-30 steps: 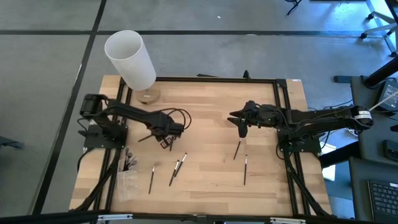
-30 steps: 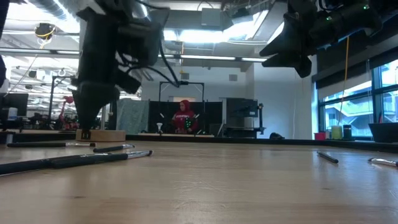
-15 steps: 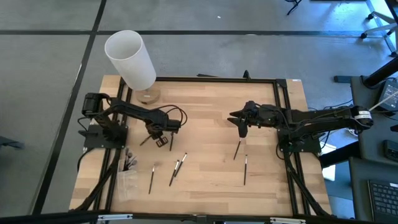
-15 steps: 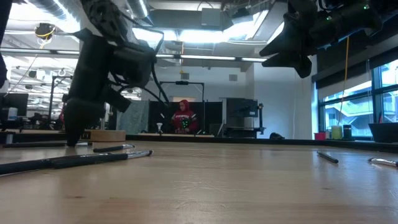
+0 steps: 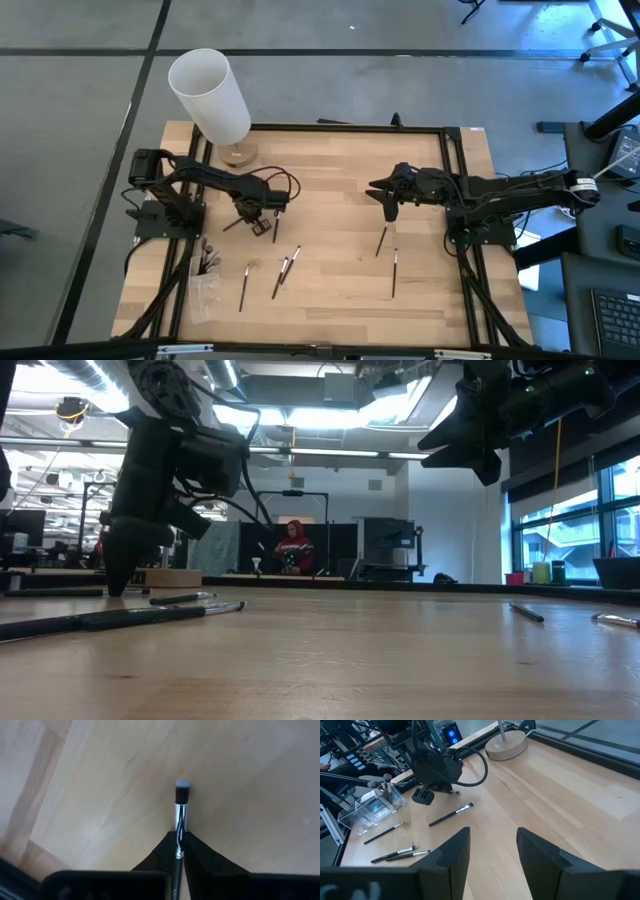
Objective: Pick & Place Makeup Supplies
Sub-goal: Put the makeup brush into the transparent organizer
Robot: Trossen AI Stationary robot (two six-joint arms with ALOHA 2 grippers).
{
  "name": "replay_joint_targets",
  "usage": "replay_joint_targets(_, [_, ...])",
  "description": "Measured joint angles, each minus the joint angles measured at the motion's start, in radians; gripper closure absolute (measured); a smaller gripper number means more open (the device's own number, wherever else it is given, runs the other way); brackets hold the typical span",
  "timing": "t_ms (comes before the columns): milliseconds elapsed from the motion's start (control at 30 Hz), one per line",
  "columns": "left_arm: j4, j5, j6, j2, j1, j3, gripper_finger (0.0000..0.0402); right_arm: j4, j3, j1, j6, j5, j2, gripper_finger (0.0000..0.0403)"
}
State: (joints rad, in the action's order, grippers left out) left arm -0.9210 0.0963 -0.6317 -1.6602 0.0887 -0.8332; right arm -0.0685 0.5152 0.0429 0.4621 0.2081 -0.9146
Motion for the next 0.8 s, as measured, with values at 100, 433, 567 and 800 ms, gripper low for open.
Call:
replay_joint_targets(100, [-0.063,0.030,-0.057,0.001,-0.022,-0.034,0.0378,0.000,0.000,0.000,0.000,0.000,0.000,0.0240])
replay_joint_targets(433, [-0.325,0.153,-0.359,0.182,-0.252,-0.239,0.0378,0.015,0.000,0.000,0.000,0.000,0.000,0.0240])
replay_joint_targets(567, [-0.395,0.203,-0.481,0.273,-0.385,-0.299,0.0376,0.015,0.000,0.000,0.001,0.000,0.000,0.0240])
replay_joint_targets(800, [-0.422,0.306,-0.632,0.434,-0.609,-0.329,0.0376,0.018,0.000,0.000,0.020,0.000,0.000,0.0240])
